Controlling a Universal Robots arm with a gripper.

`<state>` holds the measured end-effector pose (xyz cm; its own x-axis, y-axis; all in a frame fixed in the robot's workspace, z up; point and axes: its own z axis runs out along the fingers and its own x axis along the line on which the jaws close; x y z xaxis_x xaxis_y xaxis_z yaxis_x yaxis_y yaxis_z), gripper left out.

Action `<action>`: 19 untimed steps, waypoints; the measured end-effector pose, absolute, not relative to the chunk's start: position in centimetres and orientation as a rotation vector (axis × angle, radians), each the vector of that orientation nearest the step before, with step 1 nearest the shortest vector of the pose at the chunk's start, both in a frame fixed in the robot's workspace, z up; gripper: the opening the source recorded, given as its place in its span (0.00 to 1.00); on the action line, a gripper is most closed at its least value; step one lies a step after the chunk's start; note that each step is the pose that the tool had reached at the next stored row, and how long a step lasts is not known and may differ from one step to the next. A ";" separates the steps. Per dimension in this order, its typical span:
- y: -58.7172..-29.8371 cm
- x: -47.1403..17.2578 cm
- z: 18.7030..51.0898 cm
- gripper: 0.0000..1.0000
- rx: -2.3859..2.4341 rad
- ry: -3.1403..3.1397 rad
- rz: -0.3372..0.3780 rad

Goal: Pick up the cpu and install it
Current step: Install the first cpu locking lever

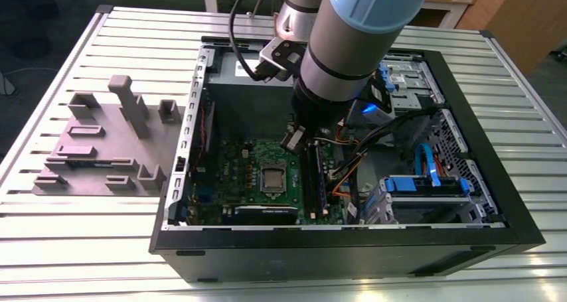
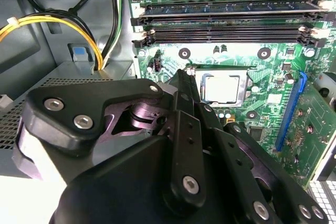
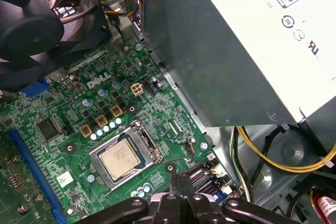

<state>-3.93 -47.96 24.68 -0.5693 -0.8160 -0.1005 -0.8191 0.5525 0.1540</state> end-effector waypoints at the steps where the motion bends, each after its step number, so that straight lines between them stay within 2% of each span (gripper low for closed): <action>1: -48.0 -3.9 24.7 0.11 -1.450 2.753 0.287; 14: -48.0 -3.6 24.7 0.11 -1.450 2.753 0.287; 15: -48.0 -3.6 24.7 0.17 -1.450 2.753 0.287; 19: -48.0 -3.6 24.7 0.17 -1.450 2.753 0.287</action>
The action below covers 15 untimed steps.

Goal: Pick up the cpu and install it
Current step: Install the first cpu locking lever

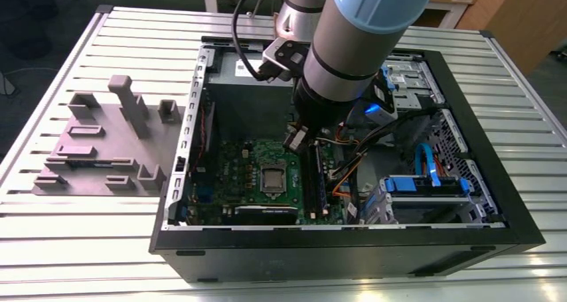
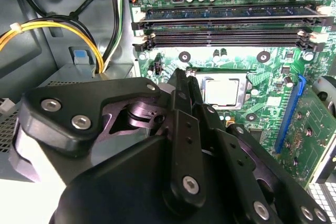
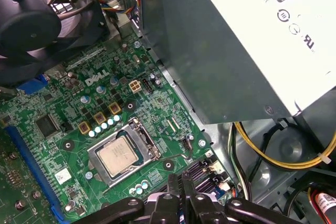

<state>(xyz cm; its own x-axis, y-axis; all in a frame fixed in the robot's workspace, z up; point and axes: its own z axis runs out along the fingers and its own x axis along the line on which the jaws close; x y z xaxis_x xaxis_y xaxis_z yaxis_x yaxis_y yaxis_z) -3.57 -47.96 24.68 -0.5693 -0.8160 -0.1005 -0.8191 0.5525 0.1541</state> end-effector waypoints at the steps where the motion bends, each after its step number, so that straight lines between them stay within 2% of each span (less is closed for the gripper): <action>1: -48.0 -3.6 24.7 0.17 -1.450 2.753 0.287; 9: -48.0 -3.5 24.7 0.17 -1.450 2.753 0.287; 10: -48.0 -3.5 24.7 0.18 -1.450 2.753 0.287; 11: -48.0 -3.5 24.7 0.24 -1.450 2.753 0.287; 13: -48.0 -3.5 24.7 0.24 -1.450 2.753 0.287; 14: -48.0 -3.5 24.7 0.31 -1.450 2.753 0.287; 15: -48.0 -3.5 24.7 0.31 -1.450 2.753 0.287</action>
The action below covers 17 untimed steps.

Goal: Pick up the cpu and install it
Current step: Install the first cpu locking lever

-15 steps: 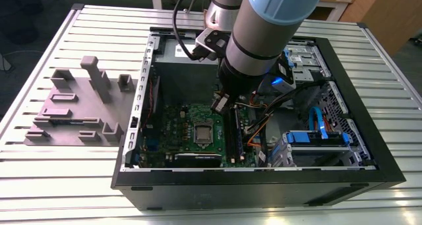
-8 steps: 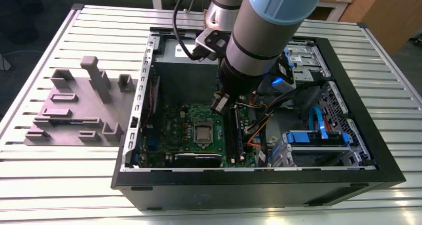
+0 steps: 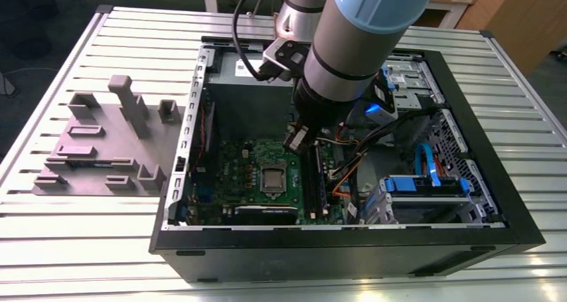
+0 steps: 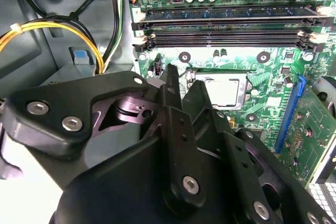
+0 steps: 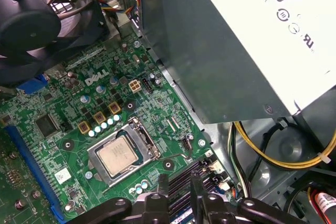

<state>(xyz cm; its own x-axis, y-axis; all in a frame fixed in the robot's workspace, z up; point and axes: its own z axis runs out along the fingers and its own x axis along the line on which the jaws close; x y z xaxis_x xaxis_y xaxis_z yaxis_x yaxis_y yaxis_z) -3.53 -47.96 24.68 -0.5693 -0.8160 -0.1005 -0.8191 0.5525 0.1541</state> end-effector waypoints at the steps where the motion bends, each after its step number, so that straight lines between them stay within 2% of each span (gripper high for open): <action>1: -48.0 -3.5 24.7 0.31 -1.450 2.753 0.287; 6: -48.0 -3.5 24.7 0.29 -1.450 2.753 0.287; 7: -48.0 -3.5 24.7 0.23 -1.450 2.753 0.287; 8: -48.0 -3.5 24.7 0.23 -1.450 2.753 0.287; 10: -48.0 -3.5 24.7 0.11 -1.450 2.753 0.287; 17: -48.0 -3.5 24.7 0.10 -1.450 2.753 0.287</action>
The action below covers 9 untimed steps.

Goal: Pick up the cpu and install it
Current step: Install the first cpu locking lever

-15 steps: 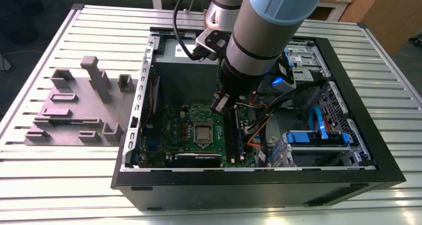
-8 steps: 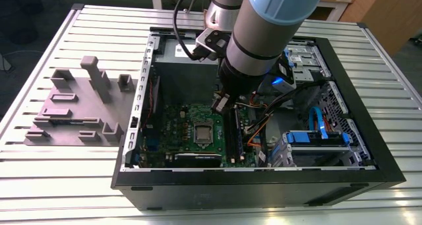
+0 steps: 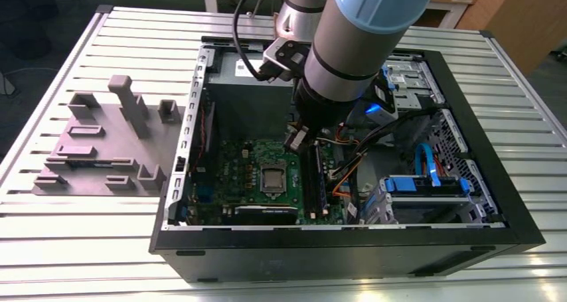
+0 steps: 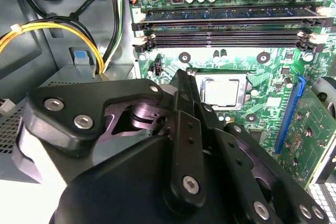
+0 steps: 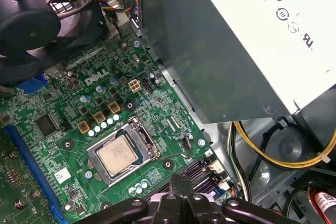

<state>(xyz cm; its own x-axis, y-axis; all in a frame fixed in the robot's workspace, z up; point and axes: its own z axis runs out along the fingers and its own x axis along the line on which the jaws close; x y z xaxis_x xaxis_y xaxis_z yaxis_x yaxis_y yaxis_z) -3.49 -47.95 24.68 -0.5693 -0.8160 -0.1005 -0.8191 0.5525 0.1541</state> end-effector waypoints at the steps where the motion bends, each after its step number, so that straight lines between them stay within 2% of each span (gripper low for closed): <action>1: -48.0 -3.5 24.7 0.11 -1.450 2.753 0.287; 2: -48.0 -3.5 24.7 0.11 -1.450 2.753 0.287; 4: -48.0 -3.5 24.7 0.24 -1.450 2.753 0.287; 9: -48.0 -3.5 24.7 0.22 -1.450 2.753 0.287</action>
<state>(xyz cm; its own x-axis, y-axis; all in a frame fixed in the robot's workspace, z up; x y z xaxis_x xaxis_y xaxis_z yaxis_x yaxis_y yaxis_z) -3.47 -47.96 24.68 -0.5693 -0.8160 -0.1005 -0.8191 0.5525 0.1540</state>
